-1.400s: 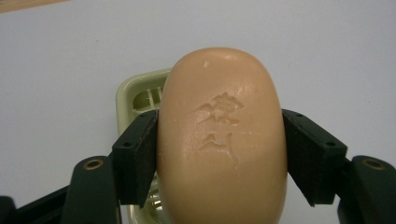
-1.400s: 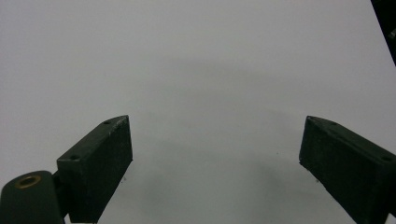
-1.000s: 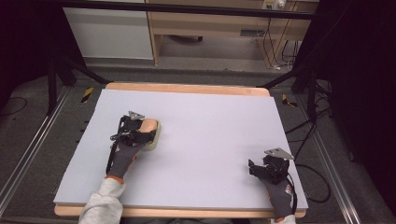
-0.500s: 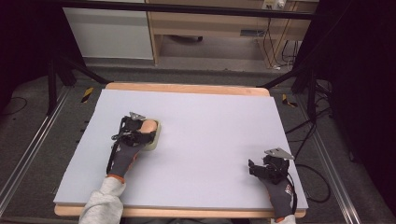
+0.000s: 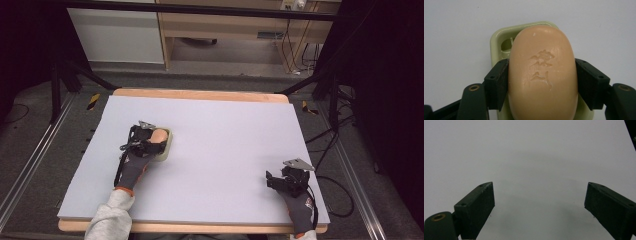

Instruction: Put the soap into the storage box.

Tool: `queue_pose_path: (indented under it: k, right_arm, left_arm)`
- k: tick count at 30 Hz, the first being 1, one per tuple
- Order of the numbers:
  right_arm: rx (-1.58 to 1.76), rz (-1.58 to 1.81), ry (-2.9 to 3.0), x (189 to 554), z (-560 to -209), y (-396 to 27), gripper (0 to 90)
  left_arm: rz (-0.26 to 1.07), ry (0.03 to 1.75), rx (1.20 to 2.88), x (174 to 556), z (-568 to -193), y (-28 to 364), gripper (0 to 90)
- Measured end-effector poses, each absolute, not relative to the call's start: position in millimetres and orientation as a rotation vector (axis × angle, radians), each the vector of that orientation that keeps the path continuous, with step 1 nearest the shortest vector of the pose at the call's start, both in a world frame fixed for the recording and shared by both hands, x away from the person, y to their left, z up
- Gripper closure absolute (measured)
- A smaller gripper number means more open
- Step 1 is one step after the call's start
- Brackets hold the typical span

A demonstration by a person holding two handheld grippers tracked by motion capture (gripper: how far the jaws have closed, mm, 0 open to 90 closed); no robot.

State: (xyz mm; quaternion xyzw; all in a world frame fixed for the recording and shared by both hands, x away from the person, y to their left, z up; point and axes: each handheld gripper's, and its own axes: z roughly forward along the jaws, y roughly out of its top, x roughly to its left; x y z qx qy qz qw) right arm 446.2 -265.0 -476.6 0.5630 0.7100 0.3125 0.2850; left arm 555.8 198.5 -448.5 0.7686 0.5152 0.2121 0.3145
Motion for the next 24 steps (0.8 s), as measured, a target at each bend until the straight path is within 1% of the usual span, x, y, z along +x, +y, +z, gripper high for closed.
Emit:
queue_pose_path:
  k: [22, 24]
  right_arm:
    - [1.503, 0.836, 1.9, 445.9, -476.3, -265.2, 9.4]
    - [1.504, 0.837, 1.9, 445.8, -476.3, -265.1, 9.4]
  left_arm:
    - [0.558, 1.364, 2.011, 557.2, -451.3, 199.4, 30.7]
    - [0.558, 1.361, 1.997, 556.1, -449.3, 199.1, 28.0]
